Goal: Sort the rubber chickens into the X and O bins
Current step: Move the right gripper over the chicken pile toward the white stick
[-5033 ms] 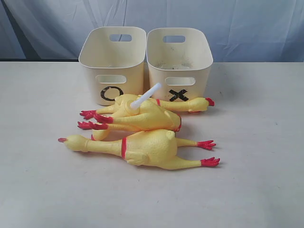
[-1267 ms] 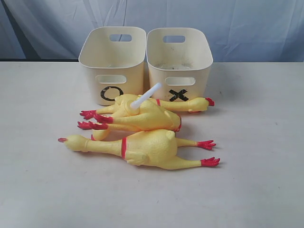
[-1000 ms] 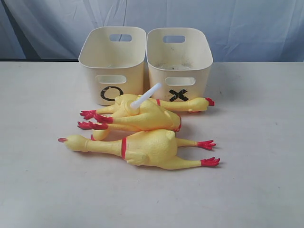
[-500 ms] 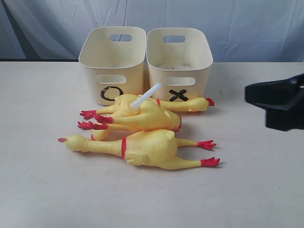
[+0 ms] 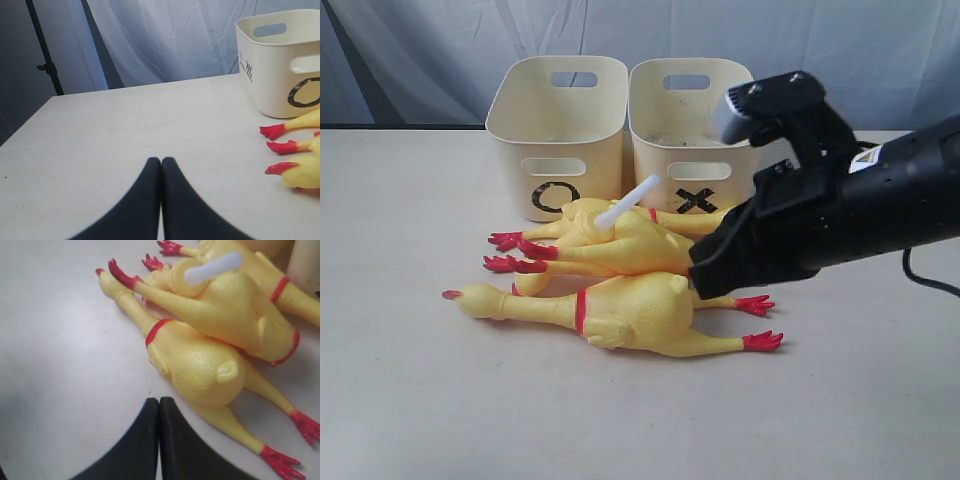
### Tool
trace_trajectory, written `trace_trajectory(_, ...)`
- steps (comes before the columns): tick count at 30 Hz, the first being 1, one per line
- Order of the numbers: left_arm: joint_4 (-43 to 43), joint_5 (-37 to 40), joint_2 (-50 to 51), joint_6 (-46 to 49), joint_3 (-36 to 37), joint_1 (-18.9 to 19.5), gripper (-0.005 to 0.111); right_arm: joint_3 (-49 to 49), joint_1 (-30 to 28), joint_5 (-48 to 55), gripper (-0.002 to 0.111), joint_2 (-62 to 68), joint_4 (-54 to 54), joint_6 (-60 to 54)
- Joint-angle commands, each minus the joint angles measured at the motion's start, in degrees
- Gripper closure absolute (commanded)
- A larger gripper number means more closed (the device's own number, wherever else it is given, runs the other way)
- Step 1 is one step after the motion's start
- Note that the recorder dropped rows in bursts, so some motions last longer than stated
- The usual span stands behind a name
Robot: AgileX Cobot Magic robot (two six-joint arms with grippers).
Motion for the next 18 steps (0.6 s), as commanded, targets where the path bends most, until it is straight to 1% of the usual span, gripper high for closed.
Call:
trace_trajectory(1,-0.21,-1.13,-0.22,-0.26,-0.28,-0.06,0.107,-0.40,0.61,-1.12,0.105,3.99,-2.19,-0.55)
trace_trajectory(4,-0.21,-1.13,-0.22,-0.26,-0.28,-0.06,0.107,-0.40,0.61,-1.92,0.093,5.36,-2.28,-0.55)
trace_trajectory(7,-0.09,-1.13,-0.22,-0.26,-0.28,-0.06,0.107,-0.40,0.61,-3.58,0.075,5.54,-1.27,-0.55)
trace_trajectory(10,0.04,-1.13,-0.22,-0.26,-0.28,-0.06,0.107,-0.40,0.61,-5.39,0.060,5.64,0.90,-0.55)
trace_trajectory(13,0.04,-1.13,-0.22,-0.26,-0.28,-0.06,0.107,-0.40,0.61,-9.23,0.054,6.12,2.27,-0.55)
trace_trajectory(18,0.04,-1.13,-0.22,-0.26,-0.28,-0.06,0.107,-0.40,0.61,-14.06,0.054,7.14,5.12,-0.55)
